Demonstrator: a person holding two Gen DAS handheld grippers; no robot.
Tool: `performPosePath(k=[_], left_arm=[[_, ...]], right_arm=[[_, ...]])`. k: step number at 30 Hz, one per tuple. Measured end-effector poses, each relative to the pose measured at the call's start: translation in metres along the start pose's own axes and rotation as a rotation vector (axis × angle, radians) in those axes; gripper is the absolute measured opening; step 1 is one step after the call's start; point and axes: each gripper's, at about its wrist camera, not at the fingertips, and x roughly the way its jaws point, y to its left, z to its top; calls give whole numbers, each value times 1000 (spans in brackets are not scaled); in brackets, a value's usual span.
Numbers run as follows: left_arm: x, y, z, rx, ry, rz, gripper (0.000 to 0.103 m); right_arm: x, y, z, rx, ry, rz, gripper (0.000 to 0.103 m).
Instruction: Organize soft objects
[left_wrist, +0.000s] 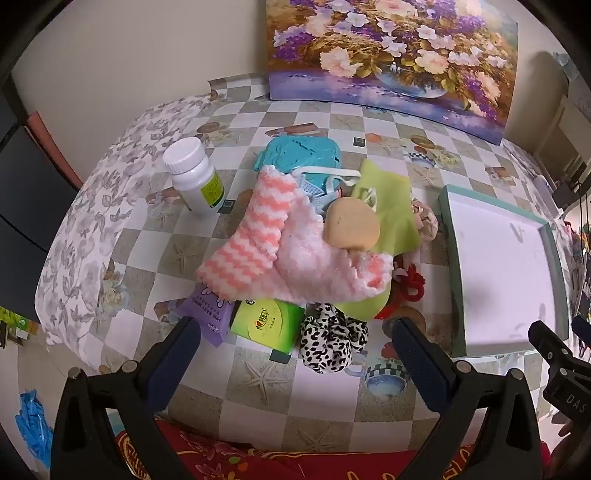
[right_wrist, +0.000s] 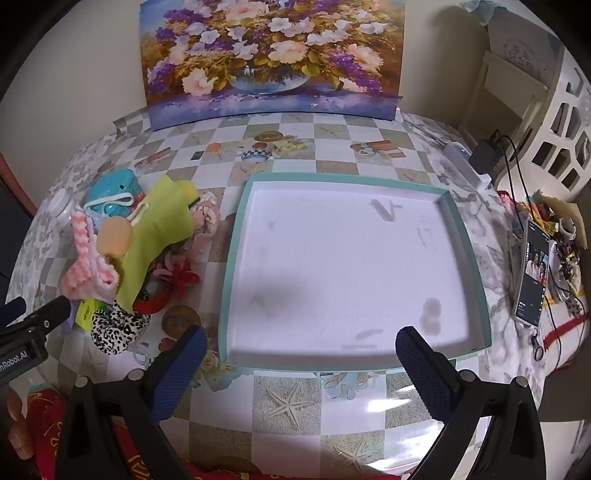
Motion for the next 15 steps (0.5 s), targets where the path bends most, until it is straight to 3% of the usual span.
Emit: performPosePath(k=[15], left_arm=[[-8,2,0,17,-32,0,103]], right_arm=[[-3,-1,-1,-2,-6,-22,103]])
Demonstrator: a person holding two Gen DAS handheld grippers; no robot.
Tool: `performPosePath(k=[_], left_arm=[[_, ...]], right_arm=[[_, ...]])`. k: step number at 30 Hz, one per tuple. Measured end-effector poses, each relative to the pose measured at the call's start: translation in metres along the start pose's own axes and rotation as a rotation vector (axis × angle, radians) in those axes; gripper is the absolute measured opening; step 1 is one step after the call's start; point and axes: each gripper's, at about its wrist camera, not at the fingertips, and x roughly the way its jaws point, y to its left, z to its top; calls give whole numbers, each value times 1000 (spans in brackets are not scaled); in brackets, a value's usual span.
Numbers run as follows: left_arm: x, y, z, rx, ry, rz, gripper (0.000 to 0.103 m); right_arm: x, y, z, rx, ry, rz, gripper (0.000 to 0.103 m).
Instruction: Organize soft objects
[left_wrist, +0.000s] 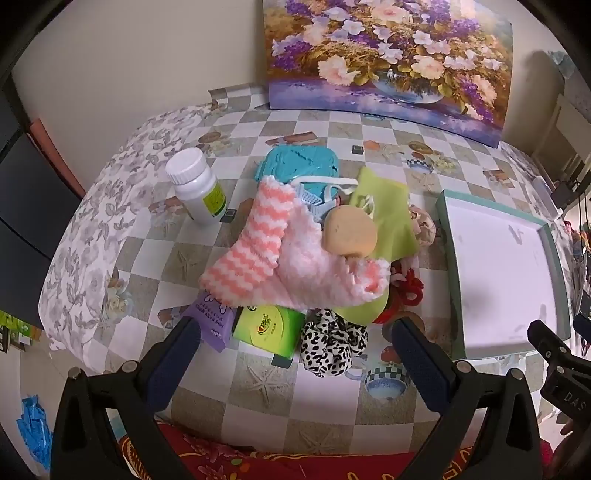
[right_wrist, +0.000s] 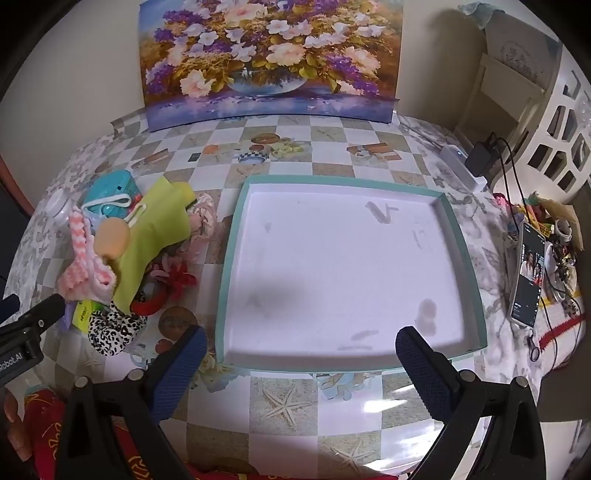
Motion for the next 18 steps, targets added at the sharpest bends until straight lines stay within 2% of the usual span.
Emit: performPosePath(k=[18], left_arm=[[-9,-9,-1,20,-48,7,103]], right_arm=[[-3,-1,0,11,-20,-13,103]])
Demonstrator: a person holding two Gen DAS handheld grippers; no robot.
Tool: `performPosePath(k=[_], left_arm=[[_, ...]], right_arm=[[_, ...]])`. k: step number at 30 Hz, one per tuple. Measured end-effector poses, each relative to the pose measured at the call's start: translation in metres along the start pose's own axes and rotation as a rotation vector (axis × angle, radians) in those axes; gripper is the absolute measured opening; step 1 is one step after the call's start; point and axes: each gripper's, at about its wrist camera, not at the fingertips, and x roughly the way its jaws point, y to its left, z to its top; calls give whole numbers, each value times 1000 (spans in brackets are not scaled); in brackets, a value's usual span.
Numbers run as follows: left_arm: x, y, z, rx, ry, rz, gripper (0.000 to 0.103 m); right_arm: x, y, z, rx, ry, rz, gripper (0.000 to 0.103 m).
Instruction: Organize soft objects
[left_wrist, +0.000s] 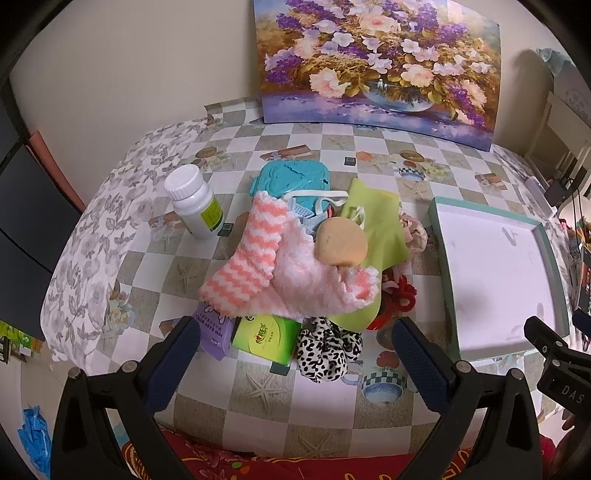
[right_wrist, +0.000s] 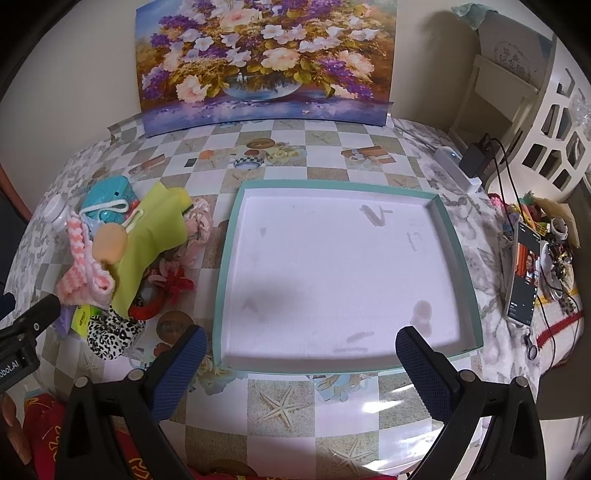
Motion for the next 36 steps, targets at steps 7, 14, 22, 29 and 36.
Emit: performPosePath(k=[7,14,22,29,36], left_arm=[[-5,-5,0,25,-25,13,103],[-5,-6,-1,27,-27,20,103],[-4,-4,-1,26,-25,22,103],[-4,-3,-3,18,-22,24,103],[-4,-2,-2,18,-22,24,103]], right_arm=[[-1,0,0,-1,-7,-6,103],[-2,-1,0,4,-10,-13,103],[-2,-1,0,5,-12,-14,103],[-2,-1,0,4,-13,-15,103],[-3,-1,0,5,-13,-14,103]])
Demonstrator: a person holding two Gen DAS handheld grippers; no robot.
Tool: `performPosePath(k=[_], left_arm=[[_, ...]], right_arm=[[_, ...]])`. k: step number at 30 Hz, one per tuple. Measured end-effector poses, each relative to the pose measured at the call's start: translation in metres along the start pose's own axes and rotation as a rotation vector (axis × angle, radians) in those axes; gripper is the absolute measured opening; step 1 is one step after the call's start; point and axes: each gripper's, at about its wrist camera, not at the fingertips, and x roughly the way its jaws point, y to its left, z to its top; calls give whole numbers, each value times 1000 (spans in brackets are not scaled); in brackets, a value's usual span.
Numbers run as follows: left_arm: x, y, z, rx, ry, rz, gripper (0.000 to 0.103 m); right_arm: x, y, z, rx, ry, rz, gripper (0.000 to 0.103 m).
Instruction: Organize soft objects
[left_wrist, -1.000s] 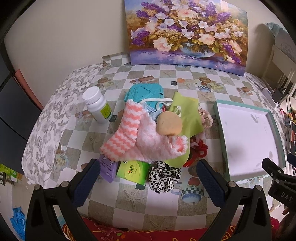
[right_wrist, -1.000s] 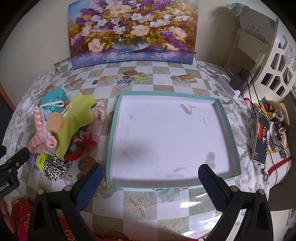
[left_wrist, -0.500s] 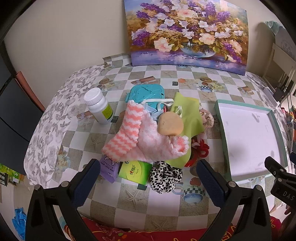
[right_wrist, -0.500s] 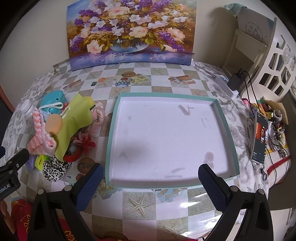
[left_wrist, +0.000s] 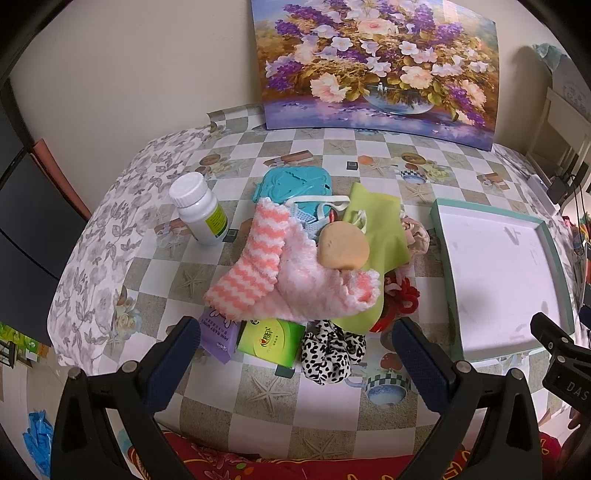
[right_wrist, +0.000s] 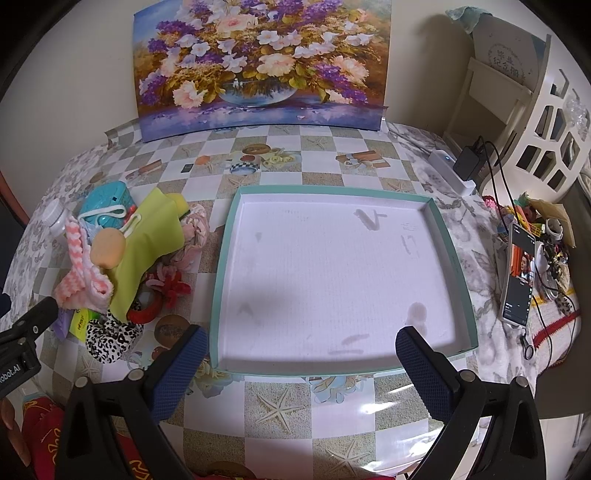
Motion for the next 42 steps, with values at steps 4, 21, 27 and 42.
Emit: performPosePath(k=[4,21,27,42], left_arm=[[0,1,0,-3,2,2,103],[0,3,0,-17,9,-3,103],[-1,5,2,-36,9,-1,103],[1,12,54,-149,-37,-138,103]], right_arm=[[0,0,0,-1,0,-1,103],[0,0,0,-1,-1,0,103],[-2,1,3,-8,-5,6,103],[-18,17,54,-8,-98,188,103]])
